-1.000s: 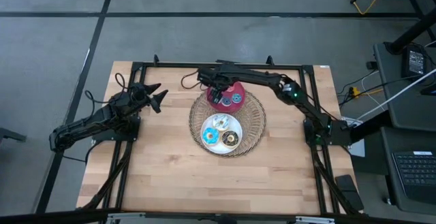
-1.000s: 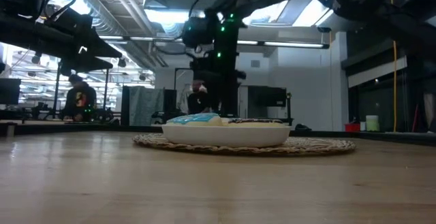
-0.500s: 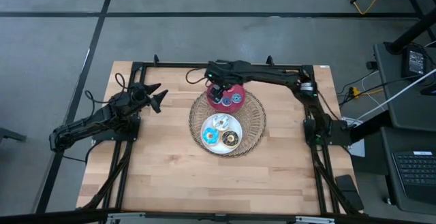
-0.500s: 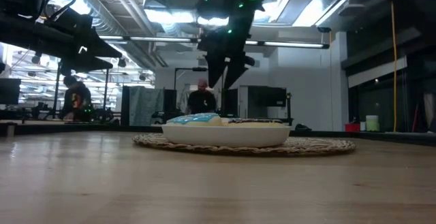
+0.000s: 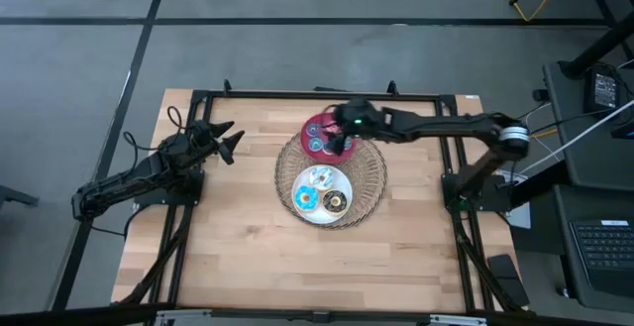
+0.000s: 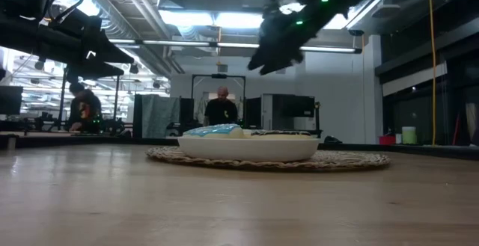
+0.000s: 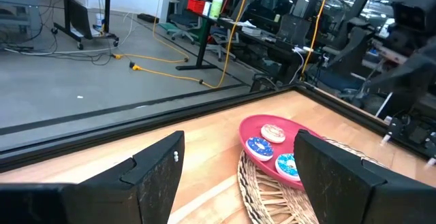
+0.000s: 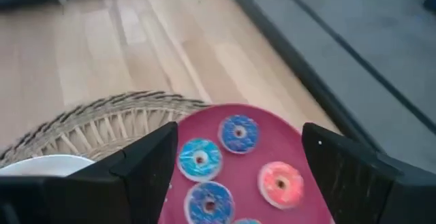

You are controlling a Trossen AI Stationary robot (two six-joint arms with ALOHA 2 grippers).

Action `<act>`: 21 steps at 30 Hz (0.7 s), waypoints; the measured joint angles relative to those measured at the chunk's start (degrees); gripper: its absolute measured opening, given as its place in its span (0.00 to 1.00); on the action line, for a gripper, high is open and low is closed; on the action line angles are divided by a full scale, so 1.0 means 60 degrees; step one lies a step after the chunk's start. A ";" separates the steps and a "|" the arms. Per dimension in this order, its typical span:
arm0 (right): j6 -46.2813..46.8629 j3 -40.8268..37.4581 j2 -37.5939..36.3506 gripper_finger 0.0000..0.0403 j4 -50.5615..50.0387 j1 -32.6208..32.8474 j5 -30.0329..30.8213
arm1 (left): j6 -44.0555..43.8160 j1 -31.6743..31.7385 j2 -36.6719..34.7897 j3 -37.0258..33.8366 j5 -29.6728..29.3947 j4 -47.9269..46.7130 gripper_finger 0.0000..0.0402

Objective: Pick & Place donuts
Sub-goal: Return to Home Position

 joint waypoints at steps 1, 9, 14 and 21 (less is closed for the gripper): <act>0.0005 -0.0358 -0.0340 0.78 0.0243 -0.0062 0.0003 | 0.0000 0.0000 0.0002 0.0000 -0.0001 0.0000 0.66; 0.0009 -0.3160 -0.3112 0.78 0.1178 -0.0462 0.0011 | 0.0000 -0.0001 0.0002 0.0000 -0.0002 0.0000 0.66; 0.0795 -0.4680 -0.4640 0.78 0.1285 -0.0594 0.0022 | 0.0000 -0.0001 0.0002 0.0000 -0.0002 0.0000 0.66; 0.1754 -0.6302 -0.6474 0.78 0.1479 -0.0720 0.0023 | 0.0000 -0.0001 0.0001 0.0000 -0.0002 0.0000 0.66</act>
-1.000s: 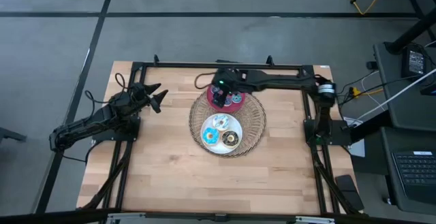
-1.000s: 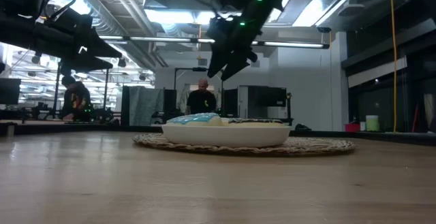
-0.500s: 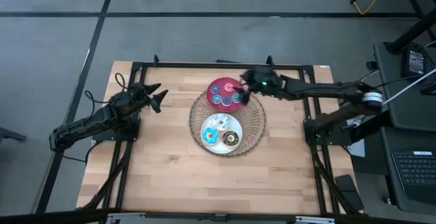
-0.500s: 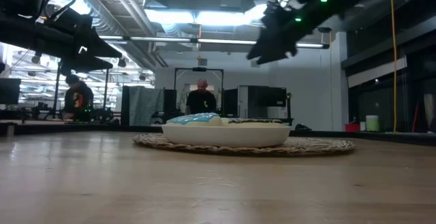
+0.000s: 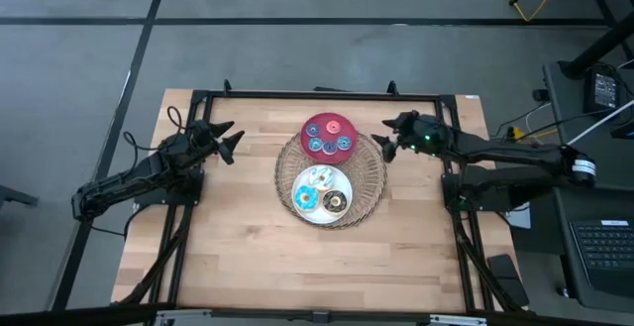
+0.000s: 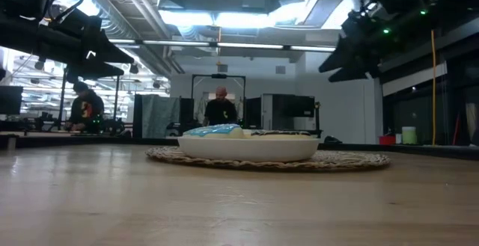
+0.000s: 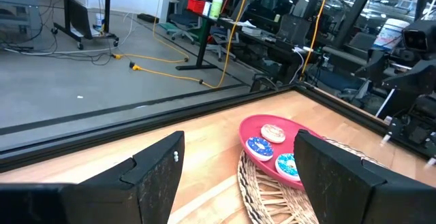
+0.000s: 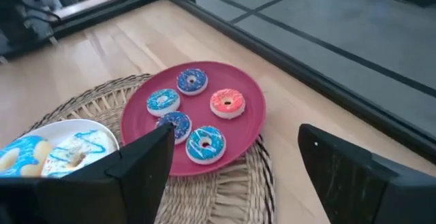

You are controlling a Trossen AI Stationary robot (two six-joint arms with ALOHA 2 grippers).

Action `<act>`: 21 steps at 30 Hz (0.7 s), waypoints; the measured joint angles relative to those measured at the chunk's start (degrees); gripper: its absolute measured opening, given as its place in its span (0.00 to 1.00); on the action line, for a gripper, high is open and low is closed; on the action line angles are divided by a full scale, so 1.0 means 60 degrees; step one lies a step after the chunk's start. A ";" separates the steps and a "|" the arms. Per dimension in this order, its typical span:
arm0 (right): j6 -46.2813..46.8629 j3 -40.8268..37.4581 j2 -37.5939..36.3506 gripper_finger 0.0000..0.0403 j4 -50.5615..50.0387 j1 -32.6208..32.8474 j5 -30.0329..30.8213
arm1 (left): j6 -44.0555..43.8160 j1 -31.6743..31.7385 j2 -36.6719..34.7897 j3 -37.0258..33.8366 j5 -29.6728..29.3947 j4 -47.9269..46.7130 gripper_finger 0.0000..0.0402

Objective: Pick & Place donuts
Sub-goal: Return to Home Position

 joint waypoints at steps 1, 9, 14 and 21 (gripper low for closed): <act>0.0047 -0.0157 -0.0214 0.78 0.0017 0.0001 -0.0001 | 0.0000 0.0003 -0.0003 0.0000 0.0000 0.0000 0.66; 0.0259 -0.1012 -0.1841 0.78 0.0011 0.0001 -0.0004 | 0.0000 0.0000 -0.0003 0.0000 0.0000 0.0000 0.66; 0.0269 -0.1401 -0.2671 0.78 0.0007 0.0001 -0.0004 | 0.0000 0.0001 -0.0001 0.0000 0.0000 0.0000 0.66; 0.1471 -0.1969 -0.3375 0.78 0.0020 -0.0313 -0.0108 | 0.0000 0.0000 0.0000 0.0000 0.0000 0.0000 0.66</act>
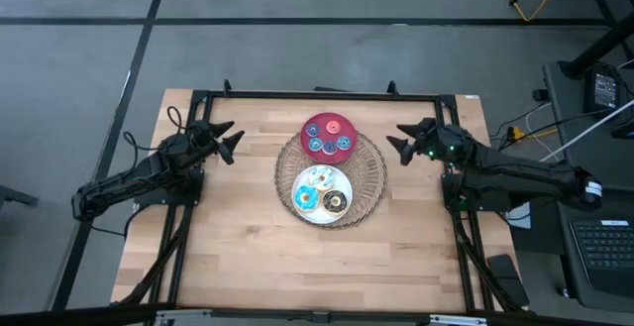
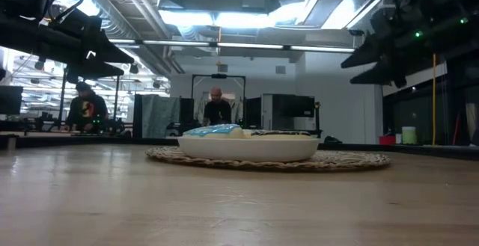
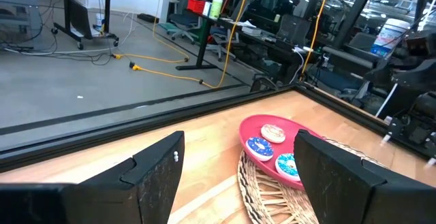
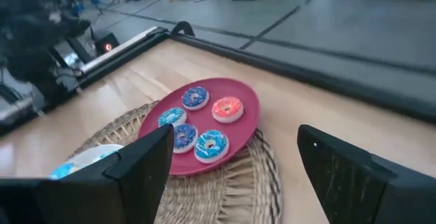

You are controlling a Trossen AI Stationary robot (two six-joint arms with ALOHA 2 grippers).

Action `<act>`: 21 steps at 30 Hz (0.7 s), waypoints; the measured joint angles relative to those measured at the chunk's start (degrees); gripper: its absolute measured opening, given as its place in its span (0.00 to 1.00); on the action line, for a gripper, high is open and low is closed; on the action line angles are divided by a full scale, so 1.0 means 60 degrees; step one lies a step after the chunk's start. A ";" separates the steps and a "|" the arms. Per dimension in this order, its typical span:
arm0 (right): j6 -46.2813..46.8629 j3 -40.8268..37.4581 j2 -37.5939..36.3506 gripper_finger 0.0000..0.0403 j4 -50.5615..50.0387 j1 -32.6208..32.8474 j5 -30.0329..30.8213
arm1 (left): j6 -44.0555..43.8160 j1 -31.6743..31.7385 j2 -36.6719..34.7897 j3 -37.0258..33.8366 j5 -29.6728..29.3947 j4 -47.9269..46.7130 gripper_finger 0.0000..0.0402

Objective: Pick & Place donuts
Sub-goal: Return to Home Position

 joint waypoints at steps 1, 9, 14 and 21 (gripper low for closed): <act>0.0305 -0.0114 -0.0074 0.78 -0.0005 -0.0108 -0.0089 | 0.0000 0.0002 -0.0001 0.0000 -0.0001 0.0000 0.66; 0.0515 -0.0999 -0.0455 0.78 -0.0103 -0.0957 -0.0220 | 0.0000 0.0003 -0.0002 0.0000 0.0000 0.0000 0.66; 0.0245 -0.1533 -0.0851 0.78 -0.0170 -0.1271 -0.0219 | 0.0000 0.0000 0.0000 0.0000 0.0000 0.0000 0.66; 0.0265 -0.2290 -0.1696 0.78 -0.0191 -0.1643 -0.0239 | 0.0000 0.0000 -0.0004 0.0000 0.0000 0.0000 0.66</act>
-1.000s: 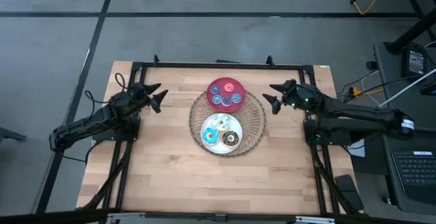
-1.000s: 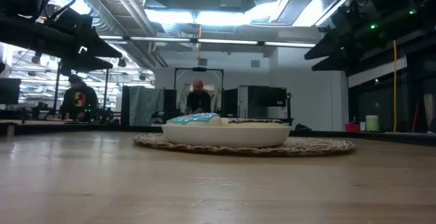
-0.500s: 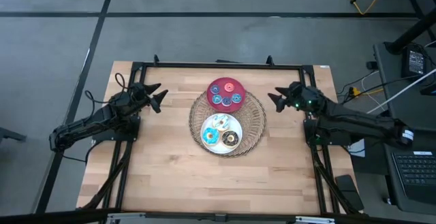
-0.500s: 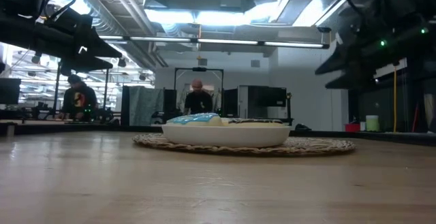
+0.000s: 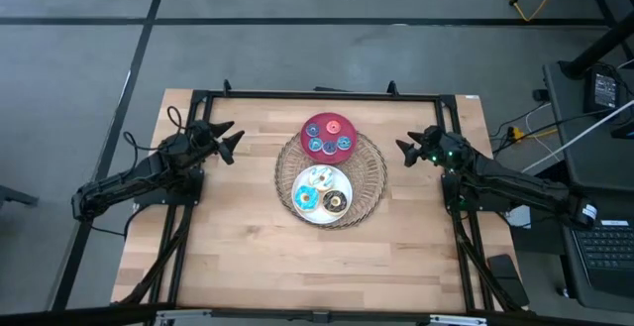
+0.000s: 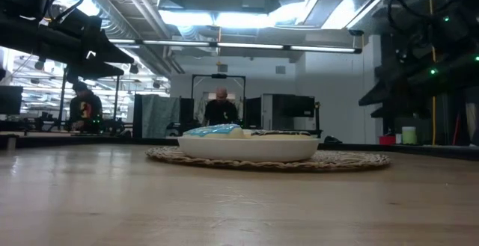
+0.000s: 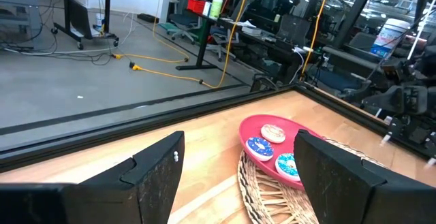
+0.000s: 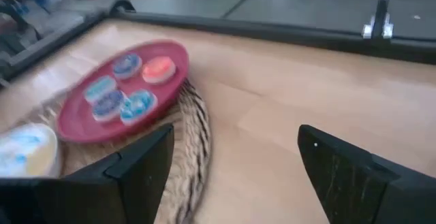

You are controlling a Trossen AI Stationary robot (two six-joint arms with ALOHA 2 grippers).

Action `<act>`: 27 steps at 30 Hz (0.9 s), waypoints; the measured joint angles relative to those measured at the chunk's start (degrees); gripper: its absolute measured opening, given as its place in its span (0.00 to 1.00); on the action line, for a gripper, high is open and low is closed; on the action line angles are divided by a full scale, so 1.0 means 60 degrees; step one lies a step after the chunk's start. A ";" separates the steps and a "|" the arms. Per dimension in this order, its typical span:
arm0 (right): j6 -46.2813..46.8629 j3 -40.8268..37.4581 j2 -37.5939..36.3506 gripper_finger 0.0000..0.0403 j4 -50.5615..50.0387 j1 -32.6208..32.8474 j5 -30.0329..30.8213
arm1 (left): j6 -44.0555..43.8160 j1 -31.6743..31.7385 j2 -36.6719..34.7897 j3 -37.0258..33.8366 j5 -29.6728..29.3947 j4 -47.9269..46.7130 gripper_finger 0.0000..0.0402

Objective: Pick & Place donuts
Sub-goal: Return to Home Position

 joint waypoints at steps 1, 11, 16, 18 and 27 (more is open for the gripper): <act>0.0015 -0.0019 -0.0048 0.78 0.0152 -0.0050 -0.0036 | 0.0000 0.0000 0.0004 0.0000 0.0003 0.0000 0.66; -0.0008 -0.0108 -0.1073 0.78 0.0333 -0.0167 -0.0170 | 0.0000 0.0003 0.0004 0.0000 0.0003 0.0000 0.66; -0.0012 -0.0108 -0.1532 0.78 0.0335 -0.0167 -0.0169 | 0.0000 0.0004 0.0002 0.0000 0.0004 0.0000 0.66; -0.0012 -0.0108 -0.1664 0.78 0.0322 -0.0167 -0.0170 | 0.0000 0.0004 0.0003 0.0000 0.0001 0.0000 0.66; -0.0012 -0.0108 -0.2674 0.78 0.0327 -0.0167 -0.0167 | 0.0000 0.0000 0.0004 0.0000 0.0000 0.0000 0.66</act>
